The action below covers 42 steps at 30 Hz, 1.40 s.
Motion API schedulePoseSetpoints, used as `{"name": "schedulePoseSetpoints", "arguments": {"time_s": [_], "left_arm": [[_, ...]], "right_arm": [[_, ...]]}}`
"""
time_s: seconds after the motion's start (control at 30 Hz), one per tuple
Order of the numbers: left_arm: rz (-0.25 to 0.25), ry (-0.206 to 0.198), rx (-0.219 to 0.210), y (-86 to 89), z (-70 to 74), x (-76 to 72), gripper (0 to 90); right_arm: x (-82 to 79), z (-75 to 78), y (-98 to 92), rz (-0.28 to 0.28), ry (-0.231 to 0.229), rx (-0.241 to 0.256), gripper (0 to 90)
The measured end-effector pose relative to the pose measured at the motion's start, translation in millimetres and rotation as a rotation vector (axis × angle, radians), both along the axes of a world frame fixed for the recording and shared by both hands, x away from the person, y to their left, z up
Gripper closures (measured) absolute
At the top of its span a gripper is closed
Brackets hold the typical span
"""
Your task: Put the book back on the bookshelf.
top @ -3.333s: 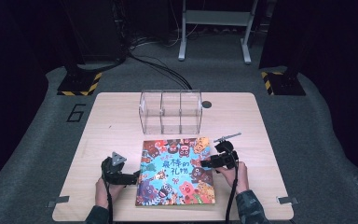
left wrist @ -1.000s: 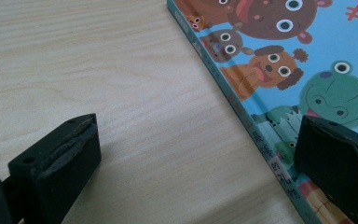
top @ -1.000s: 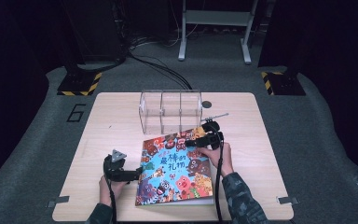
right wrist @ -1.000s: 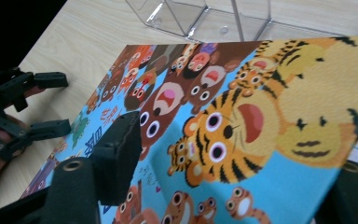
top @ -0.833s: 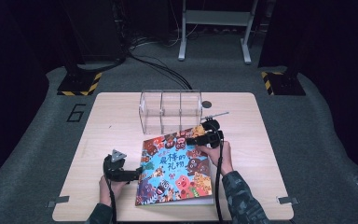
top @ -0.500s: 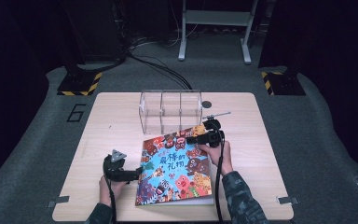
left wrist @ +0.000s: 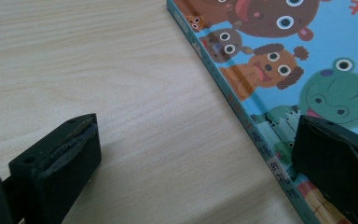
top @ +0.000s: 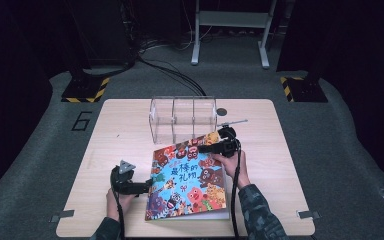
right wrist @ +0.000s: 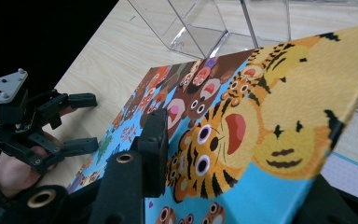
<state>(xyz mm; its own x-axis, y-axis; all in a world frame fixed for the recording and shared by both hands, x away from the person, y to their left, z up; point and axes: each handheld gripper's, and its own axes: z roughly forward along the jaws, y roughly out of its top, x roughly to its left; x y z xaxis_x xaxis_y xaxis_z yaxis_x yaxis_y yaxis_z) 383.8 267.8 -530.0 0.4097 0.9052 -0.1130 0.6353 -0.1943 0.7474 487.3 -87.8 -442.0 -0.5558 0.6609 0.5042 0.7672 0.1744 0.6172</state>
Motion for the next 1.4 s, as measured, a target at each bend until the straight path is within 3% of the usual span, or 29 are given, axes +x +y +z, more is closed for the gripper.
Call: {"name": "schedulePoseSetpoints", "arguments": {"time_s": [0.2,0.43,0.53,0.77,1.03,1.23,1.4], "left_arm": [[-0.001,0.001,-0.002,0.0,0.0,0.0,1.0],[-0.001,0.001,-0.001,0.2,0.0,0.0,0.9],[-0.008,0.003,0.005,1.1,0.2,0.0,0.9],[-0.009,0.005,-0.021,3.6,0.3,0.2,0.9],[-0.004,-0.002,-0.037,5.0,-0.2,0.6,0.8],[-0.016,0.013,-0.081,10.4,0.4,0.7,0.0],[-0.016,0.013,-0.148,20.9,-0.2,0.8,0.0]], "right_arm": [[-5.7,2.8,1.0,-0.022,-0.065,-0.015,61.8],[-8.7,0.1,-0.9,-0.027,-0.100,-0.009,62.2],[-11.2,2.8,0.3,-0.032,-0.129,-0.031,62.1],[-18.5,5.0,0.6,-0.036,-0.194,-0.046,60.8],[-22.4,2.6,-2.1,-0.042,-0.214,-0.033,60.5],[-27.4,7.3,-1.8,-0.036,-0.254,-0.039,60.3],[-32.9,10.8,-1.6,-0.040,-0.279,-0.045,60.1]]}}
